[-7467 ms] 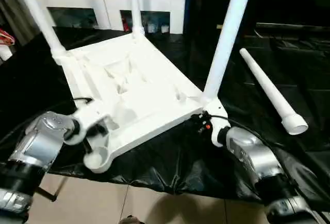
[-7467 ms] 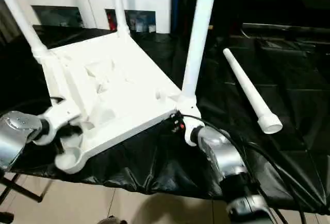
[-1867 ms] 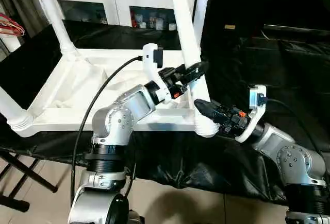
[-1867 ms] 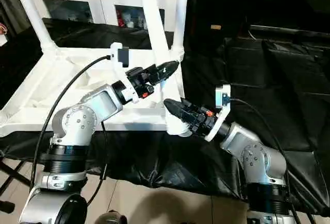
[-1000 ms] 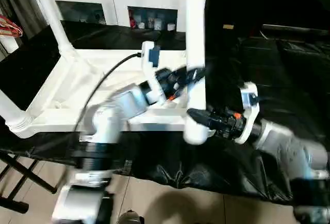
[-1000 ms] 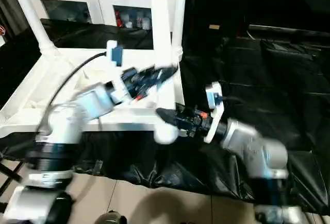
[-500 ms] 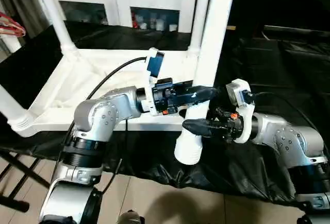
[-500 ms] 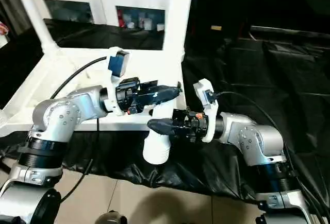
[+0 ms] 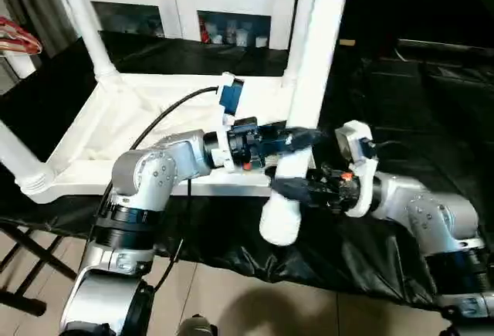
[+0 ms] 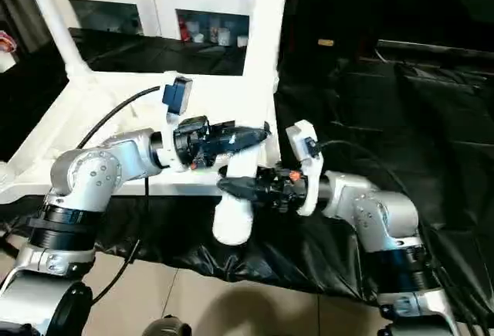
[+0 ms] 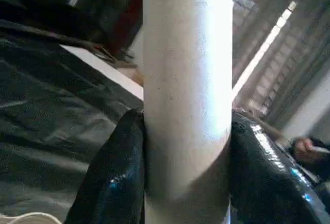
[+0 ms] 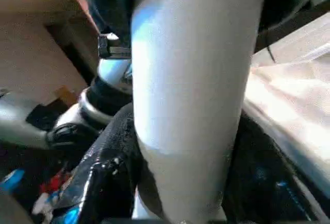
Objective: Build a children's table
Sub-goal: Pick table leg
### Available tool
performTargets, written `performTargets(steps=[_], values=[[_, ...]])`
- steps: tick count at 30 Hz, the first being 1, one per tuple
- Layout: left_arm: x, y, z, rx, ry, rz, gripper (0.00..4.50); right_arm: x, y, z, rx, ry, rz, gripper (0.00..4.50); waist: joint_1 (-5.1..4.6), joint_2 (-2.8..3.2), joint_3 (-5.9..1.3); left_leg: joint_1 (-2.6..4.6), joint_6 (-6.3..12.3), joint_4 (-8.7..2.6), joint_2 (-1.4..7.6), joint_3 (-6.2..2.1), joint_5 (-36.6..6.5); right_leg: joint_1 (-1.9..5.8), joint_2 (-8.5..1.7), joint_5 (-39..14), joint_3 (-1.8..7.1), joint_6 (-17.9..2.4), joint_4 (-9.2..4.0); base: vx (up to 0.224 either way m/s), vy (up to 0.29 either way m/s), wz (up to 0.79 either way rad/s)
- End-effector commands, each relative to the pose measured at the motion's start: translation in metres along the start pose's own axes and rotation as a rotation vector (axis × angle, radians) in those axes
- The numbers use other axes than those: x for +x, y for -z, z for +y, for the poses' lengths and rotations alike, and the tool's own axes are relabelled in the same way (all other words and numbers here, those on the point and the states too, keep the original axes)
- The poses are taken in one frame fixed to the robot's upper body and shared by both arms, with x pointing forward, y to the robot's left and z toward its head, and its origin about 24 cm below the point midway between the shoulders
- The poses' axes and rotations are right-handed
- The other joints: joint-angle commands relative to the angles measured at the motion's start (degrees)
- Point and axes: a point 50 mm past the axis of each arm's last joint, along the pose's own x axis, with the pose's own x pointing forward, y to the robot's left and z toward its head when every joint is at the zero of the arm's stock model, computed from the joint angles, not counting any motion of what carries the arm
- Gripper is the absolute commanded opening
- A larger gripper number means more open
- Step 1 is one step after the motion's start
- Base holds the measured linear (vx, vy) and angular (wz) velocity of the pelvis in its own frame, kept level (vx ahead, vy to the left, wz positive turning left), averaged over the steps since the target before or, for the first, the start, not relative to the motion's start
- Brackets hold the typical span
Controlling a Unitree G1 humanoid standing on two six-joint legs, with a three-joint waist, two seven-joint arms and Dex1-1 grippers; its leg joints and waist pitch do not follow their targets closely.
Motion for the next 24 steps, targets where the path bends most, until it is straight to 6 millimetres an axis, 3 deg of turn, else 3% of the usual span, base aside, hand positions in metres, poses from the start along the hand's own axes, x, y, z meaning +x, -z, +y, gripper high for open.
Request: performTargets(steps=[1, 5, 6, 9, 11, 12, 24], values=[[0.005, -0.012, -0.001, 0.061, -0.029, -0.022, 2.66, 0.004, -0.003, -0.001, -0.037, 0.034, 0.009, 1.87, -0.10, -0.35, -4.61, 0.79, 0.23, -3.48, 0.82, -0.24, -10.78, 3.88, -3.87, -16.77, 2.00, -7.82, -4.47, 0.000, 0.000, 0.00], [0.003, -0.015, 0.007, 0.168, -0.209, -0.027, 3.06, 0.012, -0.008, -0.007, -0.107, 0.169, -0.025, 1.86, -0.16, -0.47, -4.52, 0.71, -0.31, -3.73, 0.89, -0.42, -10.74, 3.87, -3.92, -17.62, 2.03, -6.30, -4.52, 0.000, 0.000, 0.00], [0.001, -0.016, 0.016, 0.234, -0.375, -0.011, 3.07, 0.018, -0.010, -0.011, -0.141, 0.267, -0.045, 1.86, -0.23, -0.64, -4.47, 0.66, -0.47, -3.74, 0.86, -0.36, -10.74, 3.81, -3.92, -17.87, 2.08, -5.62, -4.63, 0.000, 0.000, 0.00], [-0.001, -0.019, 0.024, 0.276, -0.587, -0.018, 3.07, 0.026, -0.011, -0.013, -0.163, 0.357, -0.068, 1.86, -0.38, -0.32, -4.53, 0.81, -1.26, -3.77, 0.86, -0.39, -10.96, 3.68, -3.98, -18.34, 2.13, -4.86, -4.55, 0.000, 0.000, 0.00], [-0.001, -0.021, 0.026, 0.266, -0.641, -0.039, 3.07, 0.029, -0.011, -0.013, -0.169, 0.369, -0.074, 1.86, -0.33, -0.33, -4.57, 0.78, -1.15, -3.74, 0.80, -0.38, -11.15, 3.73, -3.94, -17.81, 2.09, -4.83, -4.57, 0.000, 0.000, 0.00], [0.001, -0.025, 0.025, 0.268, -0.710, -0.083, 2.90, 0.035, -0.010, -0.011, -0.176, 0.388, -0.084, 1.86, -0.32, -0.16, -4.53, 0.69, -1.18, -3.74, 0.82, -0.41, -11.27, 3.70, -3.84, -17.09, 2.12, -4.84, -4.61, 0.000, 0.000, 0.00], [0.010, -0.027, 0.017, 0.301, -0.701, -0.153, 1.99, 0.044, -0.012, -0.007, -0.196, 0.446, -0.129, 1.86, -0.43, 0.08, -4.43, 0.70, -1.16, -3.94, 0.65, -0.52, -13.06, 3.50, -3.77, -18.37, 2.05, -3.56, -5.01, 0.000, 0.000, 0.00]])
